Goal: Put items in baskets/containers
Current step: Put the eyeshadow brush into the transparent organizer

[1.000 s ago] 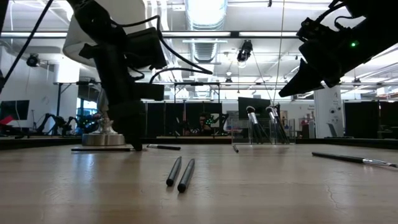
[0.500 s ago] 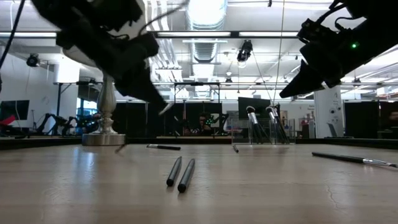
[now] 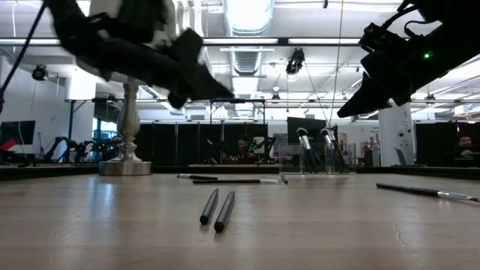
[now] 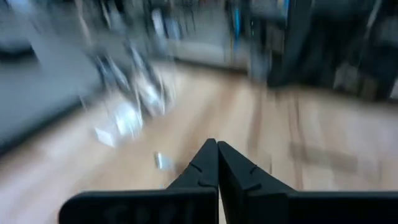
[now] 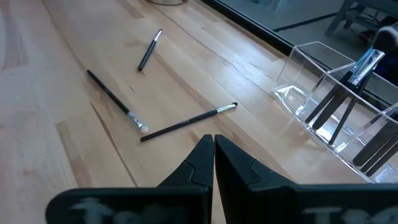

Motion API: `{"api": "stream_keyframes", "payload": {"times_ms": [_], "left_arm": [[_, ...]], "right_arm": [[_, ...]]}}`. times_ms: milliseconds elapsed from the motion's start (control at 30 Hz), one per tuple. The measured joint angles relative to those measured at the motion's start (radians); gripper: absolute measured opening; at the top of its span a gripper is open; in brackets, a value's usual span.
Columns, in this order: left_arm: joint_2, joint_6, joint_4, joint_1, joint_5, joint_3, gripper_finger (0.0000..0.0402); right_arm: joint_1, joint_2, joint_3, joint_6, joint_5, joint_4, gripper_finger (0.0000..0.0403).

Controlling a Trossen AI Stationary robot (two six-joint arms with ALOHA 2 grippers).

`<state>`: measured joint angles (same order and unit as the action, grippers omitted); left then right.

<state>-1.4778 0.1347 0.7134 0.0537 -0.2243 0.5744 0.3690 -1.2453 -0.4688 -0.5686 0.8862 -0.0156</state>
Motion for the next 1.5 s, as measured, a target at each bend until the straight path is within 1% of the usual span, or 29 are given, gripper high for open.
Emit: {"api": "stream_keyframes", "payload": {"times_ms": [67,100,167,300,433,533,633,700,900,1000,1200,1367,1500], "left_arm": [[-0.023,-0.003,-0.235,0.004,0.051,0.089,0.0],[-0.041,-0.008,-0.324,0.0,0.052,0.131,0.0001],[-0.083,-0.034,-0.437,-0.019,0.042,0.199,0.0003],[-0.179,-0.06,-0.52,-0.033,0.023,0.294,0.0019],[-0.283,-0.062,-0.61,-0.021,0.013,0.378,0.0045],[-0.348,-0.079,-0.653,-0.019,0.018,0.438,0.0063],[-0.393,-0.098,-0.665,-0.019,0.026,0.493,0.0072],[-0.415,-0.104,-0.695,-0.019,0.037,0.526,0.0073],[-0.471,-0.087,-0.766,-0.008,0.139,0.61,0.0073],[-0.507,-0.086,-0.808,-0.002,0.142,0.642,0.0073],[-0.542,-0.086,-0.824,0.012,0.147,0.674,0.0074],[-0.54,-0.084,-0.821,0.028,0.213,0.668,0.0072],[-0.542,-0.085,-0.837,0.035,0.232,0.668,0.0059]], "right_arm": [[0.0,0.0,0.0,0.0,0.0,0.001,0.0008],[0.0,0.0,0.001,0.001,0.0,0.001,0.0008],[0.0,0.0,0.001,0.003,-0.001,0.002,0.0008],[0.0,0.0,0.001,0.003,-0.002,0.003,0.0008],[0.0,0.0,0.001,0.002,-0.017,0.004,0.0008],[0.0,0.0,0.001,0.002,-0.023,0.005,0.0008],[0.0,0.0,0.001,0.003,-0.023,0.006,0.0008],[0.0,0.0,0.001,0.003,-0.024,0.006,0.0008],[0.0,0.0,0.002,0.003,-0.03,0.005,0.0008],[0.0,0.0,0.002,0.003,-0.031,0.005,0.0008],[0.0,0.0,0.003,0.003,-0.031,0.005,0.0008],[0.0,0.0,0.005,0.003,-0.03,0.006,0.0008],[0.0,0.0,0.006,0.003,-0.03,0.006,0.0008]]}}
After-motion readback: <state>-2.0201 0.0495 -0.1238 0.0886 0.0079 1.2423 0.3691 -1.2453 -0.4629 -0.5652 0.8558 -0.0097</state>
